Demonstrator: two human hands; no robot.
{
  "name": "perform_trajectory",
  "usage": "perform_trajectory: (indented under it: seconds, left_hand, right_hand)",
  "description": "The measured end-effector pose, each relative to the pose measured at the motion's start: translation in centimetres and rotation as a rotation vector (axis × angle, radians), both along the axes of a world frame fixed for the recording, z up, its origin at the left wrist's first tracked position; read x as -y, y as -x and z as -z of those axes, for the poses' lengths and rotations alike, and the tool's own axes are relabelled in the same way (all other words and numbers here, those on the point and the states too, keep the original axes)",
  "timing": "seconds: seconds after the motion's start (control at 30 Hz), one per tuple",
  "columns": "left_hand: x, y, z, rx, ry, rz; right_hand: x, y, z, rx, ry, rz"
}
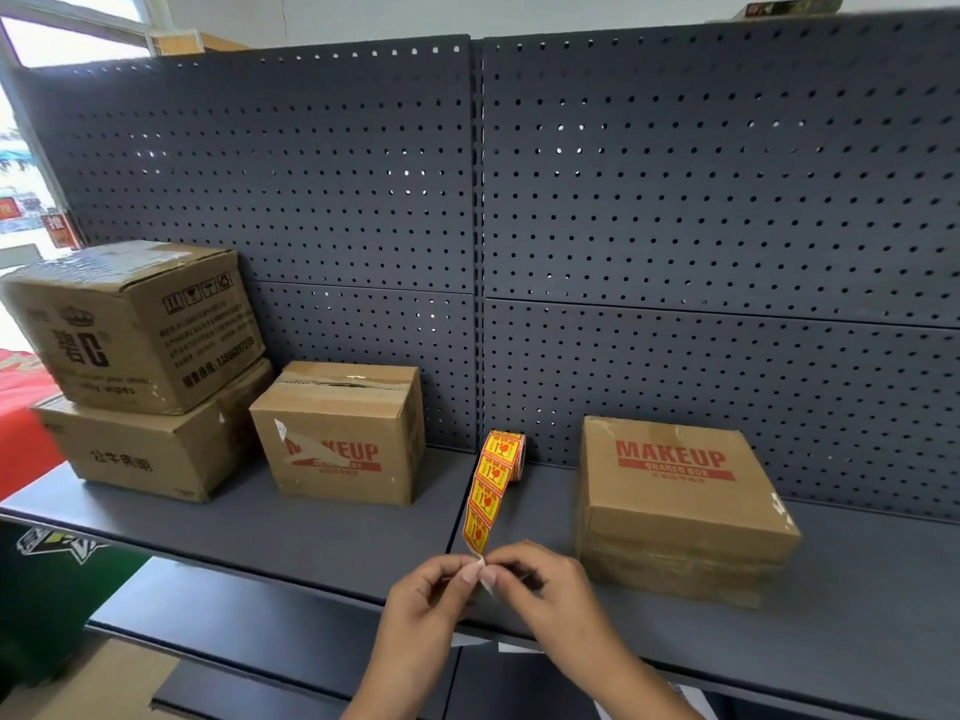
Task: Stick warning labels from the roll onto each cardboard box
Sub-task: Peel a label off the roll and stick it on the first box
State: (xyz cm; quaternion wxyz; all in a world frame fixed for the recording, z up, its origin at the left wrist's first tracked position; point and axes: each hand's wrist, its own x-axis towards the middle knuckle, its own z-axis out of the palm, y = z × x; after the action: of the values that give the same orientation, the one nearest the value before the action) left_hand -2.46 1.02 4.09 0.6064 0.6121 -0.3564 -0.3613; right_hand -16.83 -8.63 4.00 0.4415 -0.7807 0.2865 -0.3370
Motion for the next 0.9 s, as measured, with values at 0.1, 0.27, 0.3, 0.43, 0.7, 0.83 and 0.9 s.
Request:
perform_trajectory:
  seconds: [0.1, 0.27, 0.3, 0.43, 0.7, 0.83, 0.9]
  left_hand:
    - [0.0, 0.0, -0.2, 0.057, 0.011, 0.023]
    - [0.1, 0.3, -0.3, 0.126, 0.017, 0.001]
    - [0.0, 0.4, -0.4, 0.133, 0.015, 0.001]
    - [-0.1, 0.8, -0.7, 0.179, 0.010, -0.010]
    - [-0.1, -0.2, 0.5, 0.182, -0.087, -0.116]
    - [-0.2, -1.2, 1.5, 0.183, -0.166, -0.187]
    - [-0.2, -1.7, 1.8, 0.206, -0.214, -0.228]
  right_hand:
    - [0.1, 0.1, -0.2, 0.017, -0.022, 0.009]
    - [-0.6, 0.0, -0.4, 0.034, -0.017, 0.021]
    - [-0.7, 0.0, -0.5, 0.034, -0.018, 0.028]
    - [-0.9, 0.0, -0.8, 0.038, -0.020, 0.060]
    - [-0.1, 0.1, -0.3, 0.069, -0.115, 0.181]
    - [0.6, 0.9, -0.9, 0.096, -0.132, 0.225]
    - [1.0, 1.7, -1.5, 0.123, -0.136, 0.259]
